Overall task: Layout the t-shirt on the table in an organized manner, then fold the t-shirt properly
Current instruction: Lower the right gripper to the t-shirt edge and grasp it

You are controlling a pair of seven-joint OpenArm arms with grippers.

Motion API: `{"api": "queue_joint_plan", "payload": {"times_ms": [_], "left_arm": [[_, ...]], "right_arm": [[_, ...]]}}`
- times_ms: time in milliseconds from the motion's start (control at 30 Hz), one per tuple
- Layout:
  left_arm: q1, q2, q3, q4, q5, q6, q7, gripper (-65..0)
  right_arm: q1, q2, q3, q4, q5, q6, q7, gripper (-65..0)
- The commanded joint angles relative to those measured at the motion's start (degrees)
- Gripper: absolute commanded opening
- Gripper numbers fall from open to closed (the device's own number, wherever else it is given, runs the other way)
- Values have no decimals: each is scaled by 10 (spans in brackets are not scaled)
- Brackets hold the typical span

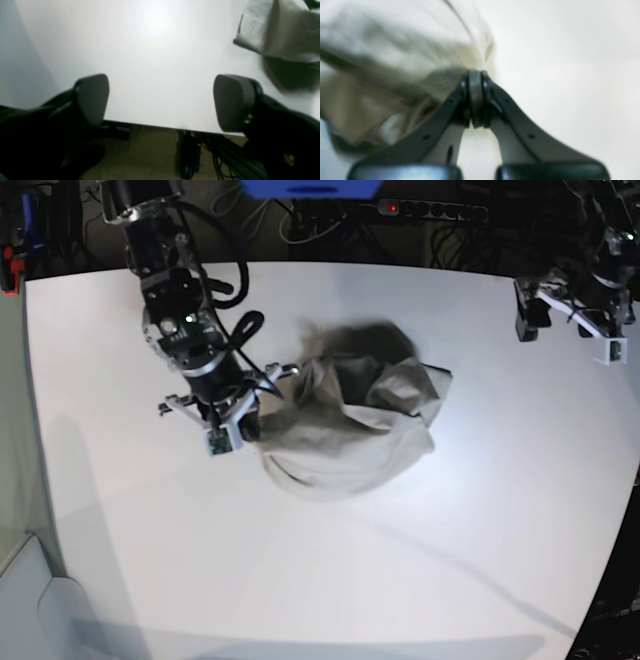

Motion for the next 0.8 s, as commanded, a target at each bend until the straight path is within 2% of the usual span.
{"api": "queue_joint_plan", "payload": {"times_ms": [0, 200, 300, 400, 467, 633, 767], "left_arm": [[0, -7, -3, 8, -5, -2, -9, 0], [0, -7, -3, 7, -5, -2, -9, 0], [0, -7, -3, 6, -5, -2, -9, 0], [1, -7, -3, 5, -5, -2, -9, 0], [1, -7, -3, 6, -5, -2, -9, 0], [0, -7, -3, 6, -5, -2, -9, 0], [-1, -7, -1, 6, -5, -2, -9, 0]], "right_arm": [[9, 1, 2, 30, 3, 0, 21, -650], [3, 1, 5, 119, 2, -1, 15, -650], [-12, -2, 27, 119, 5, -1, -16, -650], [-19, -3, 27, 110, 6, -1, -28, -650], [-26, -14, 31, 104, 6, -1, -28, -640], [-39, -46, 60, 102, 5, -1, -31, -519], [-46, -58, 74, 101, 6, 0, -31, -378]]}}
